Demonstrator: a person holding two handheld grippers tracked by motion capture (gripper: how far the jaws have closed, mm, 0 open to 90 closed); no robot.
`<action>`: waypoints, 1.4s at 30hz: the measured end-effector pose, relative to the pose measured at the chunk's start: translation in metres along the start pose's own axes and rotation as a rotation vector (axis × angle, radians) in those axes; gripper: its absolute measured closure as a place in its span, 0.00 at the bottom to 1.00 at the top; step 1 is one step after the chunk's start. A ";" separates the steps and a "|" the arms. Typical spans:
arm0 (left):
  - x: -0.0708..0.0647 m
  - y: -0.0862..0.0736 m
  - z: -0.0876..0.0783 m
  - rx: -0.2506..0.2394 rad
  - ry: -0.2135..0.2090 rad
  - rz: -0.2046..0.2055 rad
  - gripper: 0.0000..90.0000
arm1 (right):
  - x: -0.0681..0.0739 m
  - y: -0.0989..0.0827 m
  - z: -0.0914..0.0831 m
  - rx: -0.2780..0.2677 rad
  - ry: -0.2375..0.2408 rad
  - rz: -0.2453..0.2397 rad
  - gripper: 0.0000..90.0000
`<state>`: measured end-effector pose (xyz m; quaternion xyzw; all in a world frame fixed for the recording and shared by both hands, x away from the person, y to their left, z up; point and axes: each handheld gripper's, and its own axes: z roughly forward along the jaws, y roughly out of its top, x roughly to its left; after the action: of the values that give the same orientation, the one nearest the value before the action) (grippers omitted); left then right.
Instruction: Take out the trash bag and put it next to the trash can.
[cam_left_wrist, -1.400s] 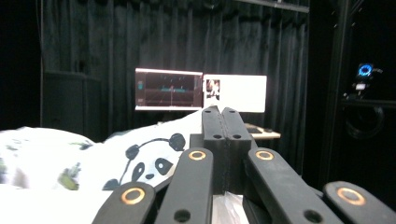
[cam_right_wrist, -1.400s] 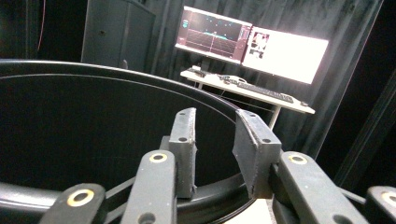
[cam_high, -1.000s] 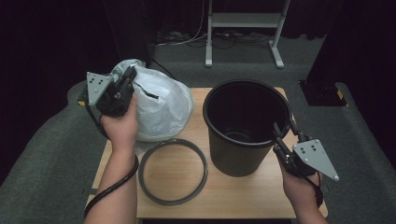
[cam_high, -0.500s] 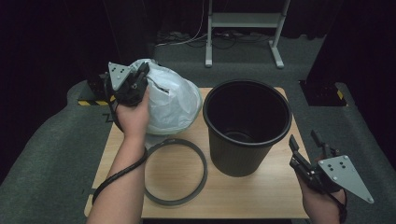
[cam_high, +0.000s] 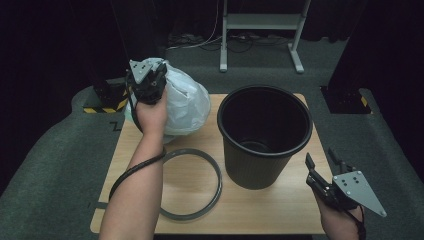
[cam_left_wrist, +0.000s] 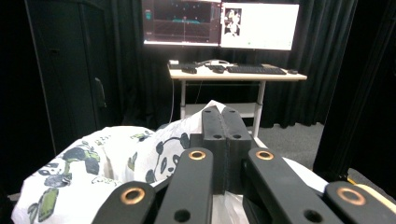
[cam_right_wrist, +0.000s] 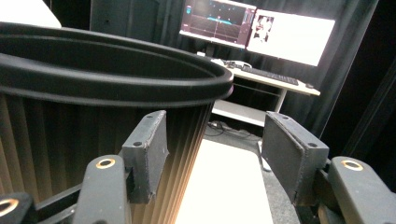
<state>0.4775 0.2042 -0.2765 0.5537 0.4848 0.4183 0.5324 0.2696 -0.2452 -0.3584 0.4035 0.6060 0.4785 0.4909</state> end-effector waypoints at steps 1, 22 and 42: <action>-0.001 0.000 0.003 0.003 -0.002 -0.005 1.00 | 0.000 -0.002 0.001 0.005 0.001 0.001 0.45; -0.033 -0.016 0.058 0.076 0.013 0.047 1.00 | 0.009 -0.028 0.012 0.077 0.066 -0.018 0.44; -0.073 -0.070 0.091 0.216 -0.029 0.028 1.00 | 0.013 -0.043 0.021 0.139 0.095 -0.001 0.40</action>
<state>0.5470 0.1133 -0.3502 0.6207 0.5116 0.3630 0.4704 0.2868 -0.2381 -0.4045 0.4133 0.6603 0.4538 0.4329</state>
